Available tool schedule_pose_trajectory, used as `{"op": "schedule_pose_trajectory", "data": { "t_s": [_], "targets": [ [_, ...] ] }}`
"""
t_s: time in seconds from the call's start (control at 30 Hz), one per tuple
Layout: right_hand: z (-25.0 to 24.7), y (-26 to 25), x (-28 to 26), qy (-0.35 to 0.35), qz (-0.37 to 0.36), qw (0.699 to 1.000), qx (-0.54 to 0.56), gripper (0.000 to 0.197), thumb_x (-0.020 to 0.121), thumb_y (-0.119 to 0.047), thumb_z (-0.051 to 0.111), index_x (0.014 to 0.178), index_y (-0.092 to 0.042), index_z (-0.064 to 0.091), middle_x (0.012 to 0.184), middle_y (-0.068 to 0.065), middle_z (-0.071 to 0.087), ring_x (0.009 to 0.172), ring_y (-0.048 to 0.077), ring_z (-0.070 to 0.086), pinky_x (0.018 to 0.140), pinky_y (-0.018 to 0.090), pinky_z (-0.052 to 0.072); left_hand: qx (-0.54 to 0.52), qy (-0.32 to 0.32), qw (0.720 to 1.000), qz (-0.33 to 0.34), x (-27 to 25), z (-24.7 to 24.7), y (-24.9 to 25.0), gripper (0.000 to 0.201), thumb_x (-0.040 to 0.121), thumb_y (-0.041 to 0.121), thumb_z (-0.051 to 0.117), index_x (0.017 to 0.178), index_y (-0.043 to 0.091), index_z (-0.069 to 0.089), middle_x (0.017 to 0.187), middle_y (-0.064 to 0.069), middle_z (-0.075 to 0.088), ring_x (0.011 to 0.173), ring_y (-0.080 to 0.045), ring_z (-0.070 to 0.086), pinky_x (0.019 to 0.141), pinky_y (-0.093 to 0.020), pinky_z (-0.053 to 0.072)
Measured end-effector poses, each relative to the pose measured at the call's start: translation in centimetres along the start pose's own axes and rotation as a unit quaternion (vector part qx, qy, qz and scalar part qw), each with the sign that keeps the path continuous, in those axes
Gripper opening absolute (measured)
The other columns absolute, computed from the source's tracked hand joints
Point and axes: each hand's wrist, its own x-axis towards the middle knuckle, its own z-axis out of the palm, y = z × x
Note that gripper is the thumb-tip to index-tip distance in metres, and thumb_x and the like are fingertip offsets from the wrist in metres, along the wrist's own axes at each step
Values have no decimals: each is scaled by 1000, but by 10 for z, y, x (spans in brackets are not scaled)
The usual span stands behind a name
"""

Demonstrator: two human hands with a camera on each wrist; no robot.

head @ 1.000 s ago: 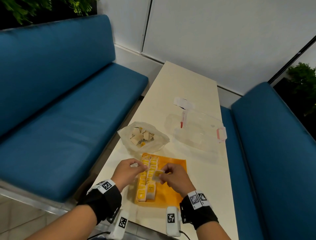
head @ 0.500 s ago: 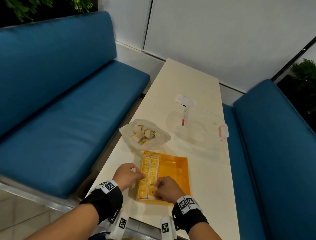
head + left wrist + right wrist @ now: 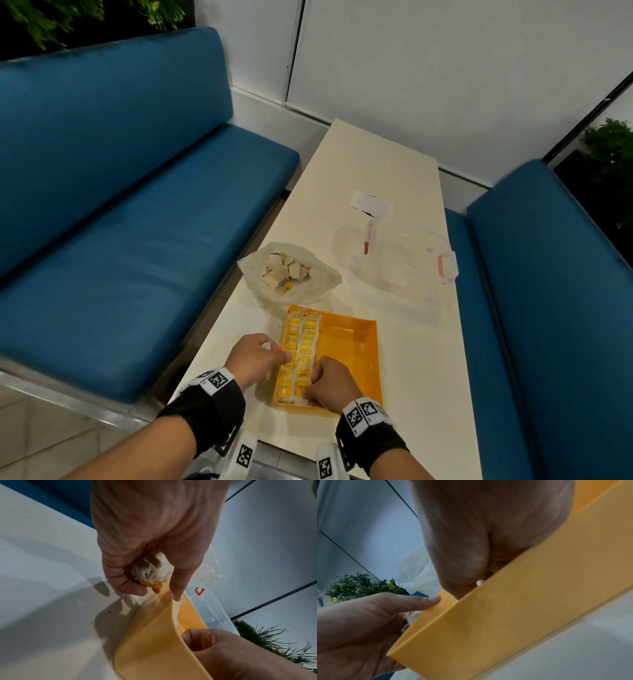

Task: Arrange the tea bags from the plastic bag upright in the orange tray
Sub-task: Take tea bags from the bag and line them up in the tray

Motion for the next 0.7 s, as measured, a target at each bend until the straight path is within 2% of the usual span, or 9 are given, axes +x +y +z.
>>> {"op": "schedule_pose_trajectory", "data": {
  "t_s": [0.17, 0.23, 0.3, 0.37, 0.4, 0.47, 0.5, 0.6, 0.7],
  "targets": [
    [-1, -1, 0, -10, -3, 1000, -6, 33, 74, 1, 73, 81, -17, 47, 83, 9, 64, 62, 21, 71, 64, 39, 61, 1, -8, 1000, -2, -3, -1, 1, 29, 74, 31, 89, 85, 10, 73, 79, -2, 73, 74, -19, 66, 66, -29, 52],
    [-3, -3, -2, -16, 1, 1000, 3, 32, 73, -1, 73, 81, -18, 48, 85, 8, 65, 64, 22, 71, 65, 40, 61, -3, -12, 1000, -3, -6, -3, 3, 30, 78, 36, 86, 88, 10, 73, 84, -3, 73, 80, -20, 67, 67, -29, 53],
    [-8, -4, -2, 18, -17, 1000, -16, 25, 74, -8, 72, 81, -20, 52, 85, 2, 65, 72, 20, 69, 67, 38, 59, -22, -14, 1000, -5, -13, -9, 8, 28, 87, 39, 77, 92, 12, 74, 89, -4, 73, 82, -21, 67, 68, -30, 54],
    [-19, -8, -1, 68, -60, 996, -19, 16, 78, -12, 69, 83, -21, 58, 84, -3, 64, 77, 16, 64, 70, 35, 56, -92, -27, 995, -3, -18, -16, 16, 23, 97, 34, 65, 98, 13, 74, 92, -8, 71, 77, -21, 64, 70, -33, 54],
    [-24, -12, -2, 85, -90, 992, -8, 14, 80, -13, 69, 86, -22, 60, 85, -5, 64, 78, 12, 63, 71, 31, 55, -141, -44, 989, -2, -23, -20, 20, 21, 100, 29, 60, 103, 15, 75, 95, -11, 71, 77, -20, 63, 70, -34, 53],
    [-37, -26, -8, 109, -157, 981, 10, 13, 84, -14, 70, 90, -23, 64, 89, -8, 65, 80, 1, 60, 71, 14, 49, -223, -96, 970, -4, -28, -25, 28, 26, 106, 24, 49, 113, 17, 73, 100, -12, 73, 79, -21, 64, 70, -34, 52],
    [-41, -34, -11, 117, -187, 975, 21, 13, 84, -14, 71, 91, -23, 65, 90, -10, 64, 79, -2, 58, 71, 11, 46, -259, -122, 958, -10, -29, -25, 31, 29, 107, 24, 45, 117, 16, 71, 101, -13, 74, 80, -21, 66, 69, -33, 53],
    [-46, -54, -21, 120, -252, 958, 63, 16, 82, -21, 77, 88, -31, 66, 92, -10, 63, 75, 1, 56, 70, 13, 47, -348, -170, 921, -41, -30, -21, 41, 34, 107, 22, 41, 124, 9, 67, 106, -18, 74, 86, -27, 69, 67, -33, 58],
    [-43, -62, -27, 106, -289, 949, 73, 21, 82, -20, 75, 97, -33, 69, 98, -10, 61, 75, 4, 57, 71, 13, 48, -393, -190, 898, -50, -30, -14, 50, 36, 105, 21, 43, 123, 3, 69, 108, -22, 70, 92, -30, 70, 79, -39, 60]
  ]
}}
